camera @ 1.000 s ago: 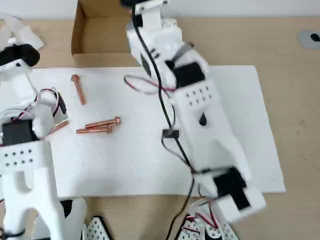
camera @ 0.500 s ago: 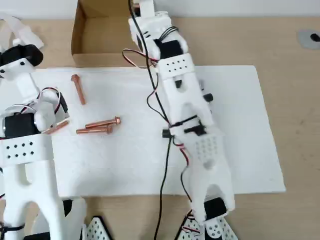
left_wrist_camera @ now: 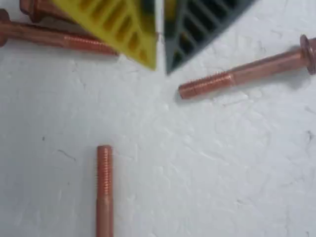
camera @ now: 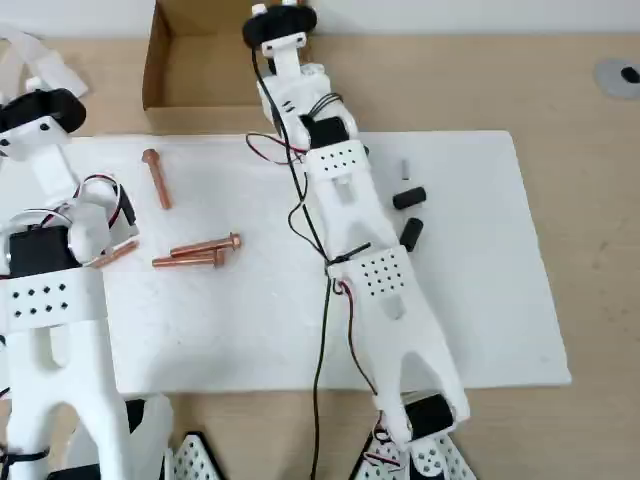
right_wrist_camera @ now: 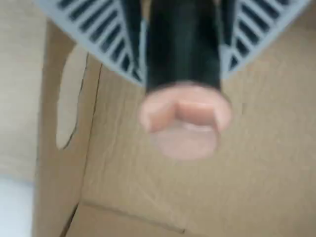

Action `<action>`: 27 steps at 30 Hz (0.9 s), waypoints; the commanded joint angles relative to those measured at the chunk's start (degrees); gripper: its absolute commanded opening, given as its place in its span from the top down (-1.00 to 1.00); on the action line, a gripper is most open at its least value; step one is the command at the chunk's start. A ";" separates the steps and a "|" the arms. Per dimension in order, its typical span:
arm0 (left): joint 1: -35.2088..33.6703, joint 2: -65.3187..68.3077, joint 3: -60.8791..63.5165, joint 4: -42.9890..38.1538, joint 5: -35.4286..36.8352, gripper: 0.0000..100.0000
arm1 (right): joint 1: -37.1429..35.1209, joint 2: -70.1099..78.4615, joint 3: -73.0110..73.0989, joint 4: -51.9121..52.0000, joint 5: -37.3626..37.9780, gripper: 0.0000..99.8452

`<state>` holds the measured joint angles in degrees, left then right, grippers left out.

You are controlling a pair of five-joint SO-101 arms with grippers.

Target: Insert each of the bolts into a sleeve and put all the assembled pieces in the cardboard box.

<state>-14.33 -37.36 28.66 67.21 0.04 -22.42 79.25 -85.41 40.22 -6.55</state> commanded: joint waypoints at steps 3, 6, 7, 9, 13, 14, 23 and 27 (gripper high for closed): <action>-0.53 0.04 0.35 -1.05 -0.09 0.99 | 0.84 -2.24 -3.12 4.40 0.53 0.74; -0.79 0.04 1.85 -1.14 -0.18 0.96 | 0.84 -2.15 -3.91 8.18 0.53 0.62; -0.79 0.04 2.11 -1.14 -0.09 0.93 | 0.84 -2.15 -4.35 8.79 0.53 0.60; -0.88 0.04 2.20 -1.14 0.00 0.84 | 0.92 -2.15 -5.85 10.37 0.53 0.58; -1.23 0.57 0.70 -1.41 3.52 0.77 | 0.92 -2.42 -10.51 14.24 0.44 0.58; -1.58 1.36 0.09 -1.93 4.66 0.77 | 1.01 -3.03 -10.33 14.95 0.44 0.58; -1.41 26.95 -19.69 4.22 5.27 0.77 | 1.71 -15.43 -10.15 28.48 0.26 0.58; -1.05 37.32 -28.66 4.66 5.27 0.77 | 1.71 -19.65 -10.15 33.85 0.26 0.58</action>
<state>-15.38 -5.19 8.53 71.43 5.23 -21.80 66.77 -92.62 71.25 -6.55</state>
